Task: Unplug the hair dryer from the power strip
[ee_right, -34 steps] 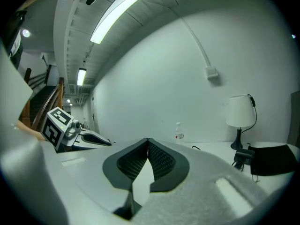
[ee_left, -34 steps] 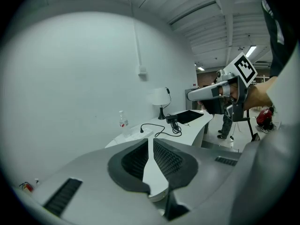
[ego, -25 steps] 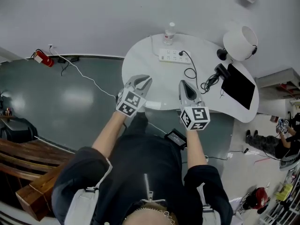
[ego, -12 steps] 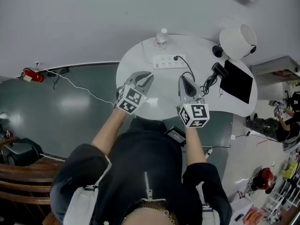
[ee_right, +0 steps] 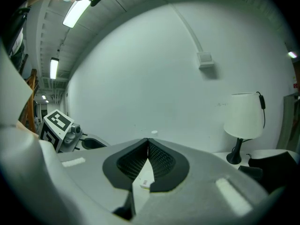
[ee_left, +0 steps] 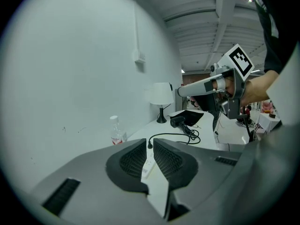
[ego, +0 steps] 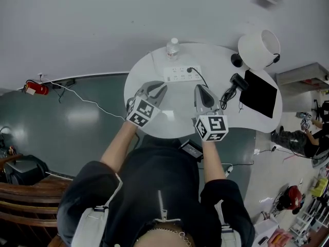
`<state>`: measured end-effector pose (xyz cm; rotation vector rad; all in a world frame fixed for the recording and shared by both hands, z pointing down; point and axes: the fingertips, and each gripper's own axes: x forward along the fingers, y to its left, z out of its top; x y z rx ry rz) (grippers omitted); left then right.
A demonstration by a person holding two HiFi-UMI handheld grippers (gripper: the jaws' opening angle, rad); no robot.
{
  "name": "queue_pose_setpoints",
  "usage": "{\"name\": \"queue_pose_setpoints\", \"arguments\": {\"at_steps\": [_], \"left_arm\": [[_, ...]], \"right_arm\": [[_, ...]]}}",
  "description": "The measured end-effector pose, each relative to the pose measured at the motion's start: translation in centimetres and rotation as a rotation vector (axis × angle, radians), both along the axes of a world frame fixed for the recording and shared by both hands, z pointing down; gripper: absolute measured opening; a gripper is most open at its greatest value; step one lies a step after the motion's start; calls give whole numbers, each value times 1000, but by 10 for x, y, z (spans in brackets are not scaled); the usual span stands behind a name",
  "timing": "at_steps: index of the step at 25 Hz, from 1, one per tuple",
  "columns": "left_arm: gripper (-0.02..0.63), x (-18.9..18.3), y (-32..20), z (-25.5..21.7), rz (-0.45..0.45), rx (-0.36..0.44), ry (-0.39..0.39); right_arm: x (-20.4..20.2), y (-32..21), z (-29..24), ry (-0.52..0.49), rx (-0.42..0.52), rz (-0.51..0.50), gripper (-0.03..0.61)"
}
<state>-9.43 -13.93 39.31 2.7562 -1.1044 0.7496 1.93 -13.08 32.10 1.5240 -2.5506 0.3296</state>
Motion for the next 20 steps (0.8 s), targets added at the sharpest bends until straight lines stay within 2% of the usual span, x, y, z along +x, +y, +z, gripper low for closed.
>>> {"name": "queue_pose_setpoints", "arguments": {"at_steps": [7, 11, 14, 16, 17, 20], "left_arm": [[40, 7, -18, 16, 46, -16, -67], [52, 12, -29, 27, 120, -19, -125], [145, 15, -37, 36, 194, -32, -180], [180, 15, -41, 45, 245, -35, -227], [224, 15, -42, 50, 272, -39, -247], [309, 16, -45, 61, 340, -44, -269]], "right_arm": [[7, -9, 17, -22, -42, 5, 5], [9, -11, 30, -32, -70, 3, 5], [11, -11, 38, -39, -86, 6, 5], [11, -11, 44, -46, -96, 9, 5], [11, -11, 46, -49, -103, 10, 5], [9, -8, 56, -56, -124, 12, 5]]}}
